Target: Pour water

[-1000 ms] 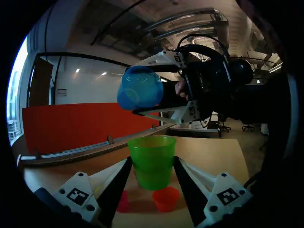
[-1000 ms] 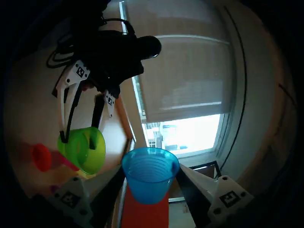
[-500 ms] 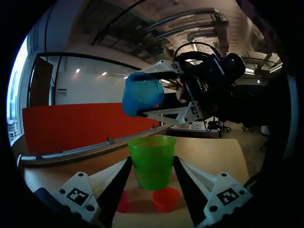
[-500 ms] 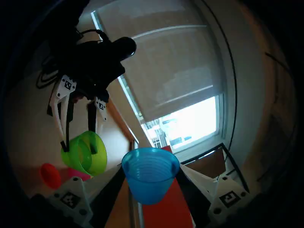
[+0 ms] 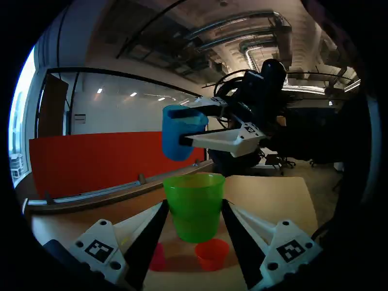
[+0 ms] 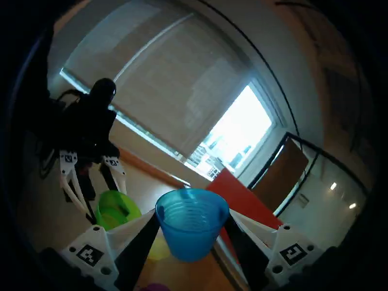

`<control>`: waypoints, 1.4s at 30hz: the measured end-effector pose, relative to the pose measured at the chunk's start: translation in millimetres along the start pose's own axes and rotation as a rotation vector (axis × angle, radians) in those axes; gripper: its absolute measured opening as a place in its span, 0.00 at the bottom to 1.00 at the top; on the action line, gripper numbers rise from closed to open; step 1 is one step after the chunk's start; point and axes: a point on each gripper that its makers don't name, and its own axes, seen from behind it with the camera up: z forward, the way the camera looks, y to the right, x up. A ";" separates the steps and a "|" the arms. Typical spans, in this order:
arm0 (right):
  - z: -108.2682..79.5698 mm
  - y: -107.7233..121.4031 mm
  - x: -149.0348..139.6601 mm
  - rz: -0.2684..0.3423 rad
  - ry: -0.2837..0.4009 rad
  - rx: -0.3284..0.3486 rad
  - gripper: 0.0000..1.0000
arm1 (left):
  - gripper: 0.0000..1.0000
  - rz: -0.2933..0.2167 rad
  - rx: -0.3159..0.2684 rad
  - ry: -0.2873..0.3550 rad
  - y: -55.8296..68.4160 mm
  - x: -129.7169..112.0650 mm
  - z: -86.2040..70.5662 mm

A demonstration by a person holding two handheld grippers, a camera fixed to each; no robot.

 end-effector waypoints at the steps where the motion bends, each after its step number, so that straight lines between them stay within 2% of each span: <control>1: -0.9 1.1 -0.1 0.027 0.004 -0.002 0.90 | 0.79 0.000 0.000 0.000 -0.1 -0.2 -0.1; 3: -2.7 3.0 -0.3 0.078 0.010 -0.006 0.90 | 0.79 -0.001 0.000 0.001 -0.5 -0.6 -0.3; 9: -7.1 0.7 -4.2 0.175 0.007 0.001 0.90 | 0.79 -0.002 0.004 0.002 -2.8 0.3 -1.4; 18: -10.1 -10.6 -14.4 0.433 -0.001 0.045 0.90 | 0.79 -0.002 0.006 -0.001 -2.9 -0.7 -1.6; 21: -12.1 -12.4 -16.7 0.460 0.000 0.049 0.90 | 0.79 0.000 0.007 -0.005 -3.4 -1.8 -2.1; 30: -21.0 -23.0 -37.2 0.444 -0.047 0.054 0.90 | 0.79 -0.005 0.015 -0.023 -6.2 -10.1 -5.6; 42: -35.6 -44.2 -65.5 0.485 -0.087 0.068 0.90 | 0.79 -0.016 0.021 -0.059 -8.4 -24.7 -9.3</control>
